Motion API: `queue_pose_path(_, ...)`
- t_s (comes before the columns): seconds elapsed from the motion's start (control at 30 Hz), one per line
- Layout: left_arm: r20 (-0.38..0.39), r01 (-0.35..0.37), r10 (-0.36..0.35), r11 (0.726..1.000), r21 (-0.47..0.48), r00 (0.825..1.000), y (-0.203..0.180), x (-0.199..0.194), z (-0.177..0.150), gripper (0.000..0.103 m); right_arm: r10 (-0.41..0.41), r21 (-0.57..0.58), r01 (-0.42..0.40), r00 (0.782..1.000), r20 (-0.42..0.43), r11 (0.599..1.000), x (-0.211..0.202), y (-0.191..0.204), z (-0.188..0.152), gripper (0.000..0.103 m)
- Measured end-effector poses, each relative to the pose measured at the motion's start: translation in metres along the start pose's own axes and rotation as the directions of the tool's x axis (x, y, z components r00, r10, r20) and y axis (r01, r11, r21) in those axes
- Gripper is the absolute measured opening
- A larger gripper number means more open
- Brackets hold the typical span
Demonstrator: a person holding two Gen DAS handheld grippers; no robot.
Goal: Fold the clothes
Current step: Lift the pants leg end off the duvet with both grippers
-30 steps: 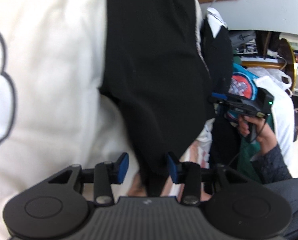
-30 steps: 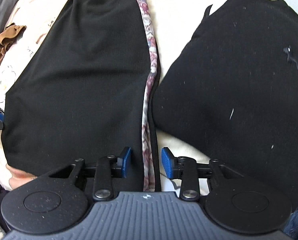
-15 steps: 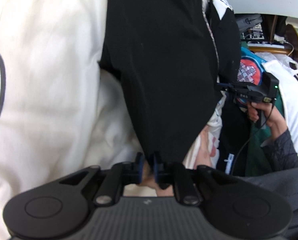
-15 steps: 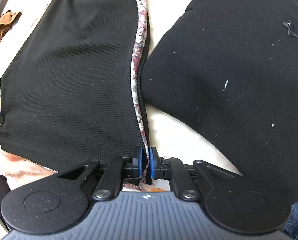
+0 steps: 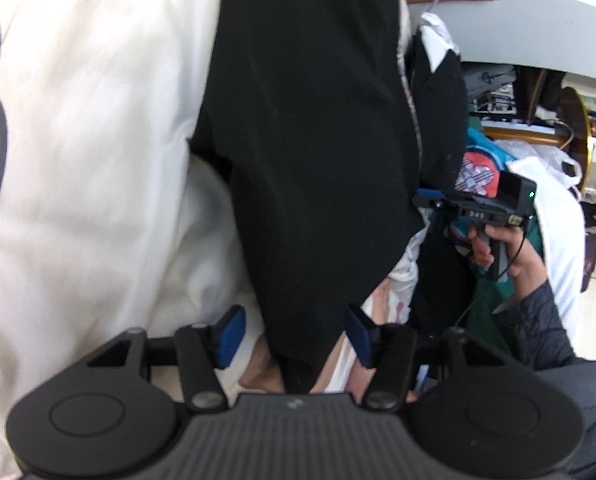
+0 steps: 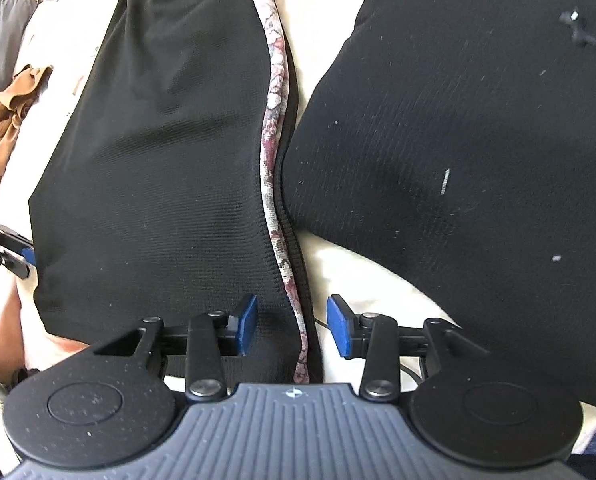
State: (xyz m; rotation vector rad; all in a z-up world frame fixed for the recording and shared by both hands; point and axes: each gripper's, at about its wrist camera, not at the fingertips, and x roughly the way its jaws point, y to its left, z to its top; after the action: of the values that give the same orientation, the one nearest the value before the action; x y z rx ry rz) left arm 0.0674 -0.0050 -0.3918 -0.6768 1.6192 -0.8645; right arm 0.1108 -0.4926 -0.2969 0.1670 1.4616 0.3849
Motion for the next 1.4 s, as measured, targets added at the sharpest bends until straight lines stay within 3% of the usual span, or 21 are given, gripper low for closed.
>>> queue_pose_path(0.3,-0.004,0.006,-0.006,1.0,-0.023,1.0,0.008,-0.004,0.002,0.064,0.077,0.037,-0.076,0.997,-0.026,0.996,0.025,-0.006,0.009,0.043)
queue_pose_path(0.4,-0.001,0.006,-0.006,1.0,-0.026,1.0,0.01,-0.007,-0.001,0.065,0.127,0.037,-0.126,0.992,-0.023,0.991,0.023,-0.012,0.011,0.018)
queue_pose_path(0.53,-0.007,0.004,-0.004,1.0,-0.026,1.0,0.01,-0.011,-0.003,0.064,0.15,0.028,-0.15,0.989,-0.013,0.988,0.015,-0.012,0.009,0.007)
queue_pose_path(0.73,-0.009,-0.004,0.004,1.0,-0.026,1.0,0.013,-0.018,-0.007,0.064,0.135,0.013,-0.135,0.991,0.023,0.991,-0.001,-0.015,0.004,0.006)
queue_pose_path(1.0,-0.019,0.009,-0.01,1.0,-0.021,1.0,0.015,-0.012,-0.008,0.064,0.079,0.008,-0.079,0.996,0.03,0.997,0.007,-0.011,0.007,0.005)
queue_pose_path(1.4,-0.045,0.08,-0.08,0.997,-0.001,0.996,0.003,0.015,-0.007,0.064,0.076,0.025,-0.076,0.997,0.006,0.997,0.013,-0.01,0.013,0.007)
